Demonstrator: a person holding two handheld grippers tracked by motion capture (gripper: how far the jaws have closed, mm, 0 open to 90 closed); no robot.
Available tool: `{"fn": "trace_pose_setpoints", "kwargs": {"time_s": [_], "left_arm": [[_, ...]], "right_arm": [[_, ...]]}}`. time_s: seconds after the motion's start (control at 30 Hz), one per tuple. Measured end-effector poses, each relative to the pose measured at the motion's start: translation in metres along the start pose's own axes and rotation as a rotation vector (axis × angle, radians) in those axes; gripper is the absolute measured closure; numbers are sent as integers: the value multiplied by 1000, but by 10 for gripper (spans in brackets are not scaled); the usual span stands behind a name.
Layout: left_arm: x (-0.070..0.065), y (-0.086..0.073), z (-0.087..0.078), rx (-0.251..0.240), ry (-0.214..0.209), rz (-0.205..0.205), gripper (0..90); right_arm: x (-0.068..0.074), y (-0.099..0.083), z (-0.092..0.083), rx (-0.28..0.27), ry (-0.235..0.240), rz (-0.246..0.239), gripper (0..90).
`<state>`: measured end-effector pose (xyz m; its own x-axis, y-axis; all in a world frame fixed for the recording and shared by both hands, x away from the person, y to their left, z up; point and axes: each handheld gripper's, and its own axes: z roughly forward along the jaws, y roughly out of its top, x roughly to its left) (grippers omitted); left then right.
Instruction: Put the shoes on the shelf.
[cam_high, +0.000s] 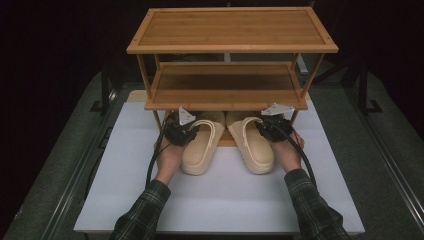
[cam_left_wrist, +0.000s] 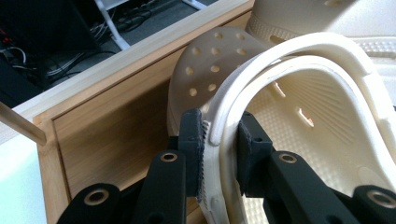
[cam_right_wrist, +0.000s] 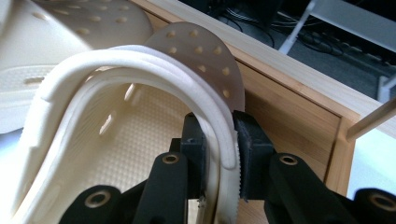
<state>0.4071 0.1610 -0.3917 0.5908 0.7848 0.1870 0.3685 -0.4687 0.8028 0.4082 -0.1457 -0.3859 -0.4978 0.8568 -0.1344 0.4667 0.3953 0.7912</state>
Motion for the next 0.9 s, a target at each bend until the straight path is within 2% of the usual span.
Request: {"fn": "trace_pose_setpoints", "kwargs": {"time_s": [0.3, 0.37, 0.43, 0.5, 0.53, 0.63, 0.7, 0.73, 0.87, 0.9], "left_arm": [[-1, -1, 1, -10, -11, -26, 724], [0, -2, 1, -18, -28, -42, 674], [0, -2, 1, -17, -37, -45, 662], [0, -2, 1, -12, -46, -49, 592], [0, -2, 0, -6, -49, -46, 592], [2, -2, -4, -6, -74, -57, 507], [3, -2, -7, -11, -99, -63, 424], [4, -2, -9, -10, -103, -65, 424], [9, -4, -22, -9, -156, -73, 334], [9, -5, -25, -6, -169, -72, 272]], "right_arm": [[6, -1, 9, 1, -10, 0, 728], [6, -1, 9, -4, 6, 13, 689], [6, -2, 8, -7, 13, 20, 672], [5, -2, 7, -10, 28, 37, 610], [5, -2, 7, -10, 28, 37, 610], [5, -2, 6, -2, 44, 45, 540], [2, -3, 1, -2, 73, 65, 463], [2, -3, 1, -2, 73, 65, 463], [-2, -5, -9, -10, 128, 112, 373], [-3, -7, -16, -13, 152, 125, 329]]}}
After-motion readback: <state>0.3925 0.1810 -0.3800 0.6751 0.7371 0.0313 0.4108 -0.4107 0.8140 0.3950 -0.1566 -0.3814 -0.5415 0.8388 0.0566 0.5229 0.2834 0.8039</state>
